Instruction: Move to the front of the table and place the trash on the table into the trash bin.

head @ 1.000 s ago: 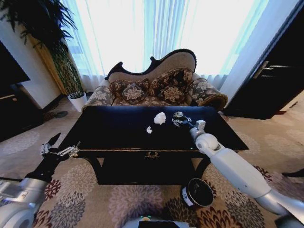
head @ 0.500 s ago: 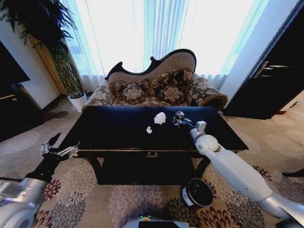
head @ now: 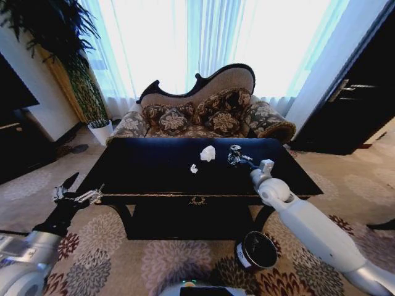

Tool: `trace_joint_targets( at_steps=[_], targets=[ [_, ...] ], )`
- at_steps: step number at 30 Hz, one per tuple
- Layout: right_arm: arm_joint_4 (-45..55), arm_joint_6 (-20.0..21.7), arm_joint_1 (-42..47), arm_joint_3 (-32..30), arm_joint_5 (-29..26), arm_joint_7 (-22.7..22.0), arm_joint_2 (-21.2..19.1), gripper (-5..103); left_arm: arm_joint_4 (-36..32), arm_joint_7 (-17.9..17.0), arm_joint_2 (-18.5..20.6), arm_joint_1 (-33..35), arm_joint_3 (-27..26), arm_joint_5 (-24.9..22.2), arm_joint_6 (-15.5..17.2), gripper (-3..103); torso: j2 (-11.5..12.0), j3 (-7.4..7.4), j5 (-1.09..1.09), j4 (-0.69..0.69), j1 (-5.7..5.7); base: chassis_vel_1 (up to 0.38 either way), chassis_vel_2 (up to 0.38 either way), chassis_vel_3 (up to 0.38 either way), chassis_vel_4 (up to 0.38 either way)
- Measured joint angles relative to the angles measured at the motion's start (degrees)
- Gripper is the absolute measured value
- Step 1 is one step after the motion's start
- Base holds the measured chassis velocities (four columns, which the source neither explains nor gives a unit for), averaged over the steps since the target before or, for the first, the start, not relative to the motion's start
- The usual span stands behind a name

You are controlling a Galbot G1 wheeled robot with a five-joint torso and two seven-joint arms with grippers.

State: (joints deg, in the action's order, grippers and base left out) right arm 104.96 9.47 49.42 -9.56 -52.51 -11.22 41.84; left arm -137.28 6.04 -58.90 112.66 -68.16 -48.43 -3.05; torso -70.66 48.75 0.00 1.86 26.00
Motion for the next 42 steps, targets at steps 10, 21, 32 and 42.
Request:
trace_joint_targets(
  at_steps=[10, 21, 32, 42],
  targets=[
    [9.81, -1.02, 16.64, -16.42, 1.3, 1.59, 1.9, 0, 0.0, 0.0, 0.0, 0.0, 0.0, 0.0, 0.0, 100, 0.0, -0.01, -0.01, 0.01, 0.0, 0.0, 0.0, 0.0, 0.0],
    [18.18, -4.69, 32.28, -28.52, 6.49, 5.68, 8.04, 0, 0.0, 0.0, 0.0, 0.0, 0.0, 0.0, 0.0, 100, 0.0, -0.01, -0.01, 0.0, 0.0, 0.0, 0.0, 0.0, 0.0],
    [18.64, -13.28, 45.33, -41.74, 6.39, 11.54, 15.07, 0, 0.0, 0.0, 0.0, 0.0, 0.0, 0.0, 0.0, 100, -0.01, 0.0, -0.01, 0.0, 0.0, 0.0, 0.0, 0.0, 0.0],
    [17.66, -24.06, 54.3, -45.77, 9.14, 16.05, 20.86, 0, 0.0, 0.0, 0.0, 0.0, 0.0, 0.0, -0.01, 100, -0.01, 0.0, -0.01, 0.0, 0.0, 0.0, 0.0, 0.0, 0.0]
  ],
)
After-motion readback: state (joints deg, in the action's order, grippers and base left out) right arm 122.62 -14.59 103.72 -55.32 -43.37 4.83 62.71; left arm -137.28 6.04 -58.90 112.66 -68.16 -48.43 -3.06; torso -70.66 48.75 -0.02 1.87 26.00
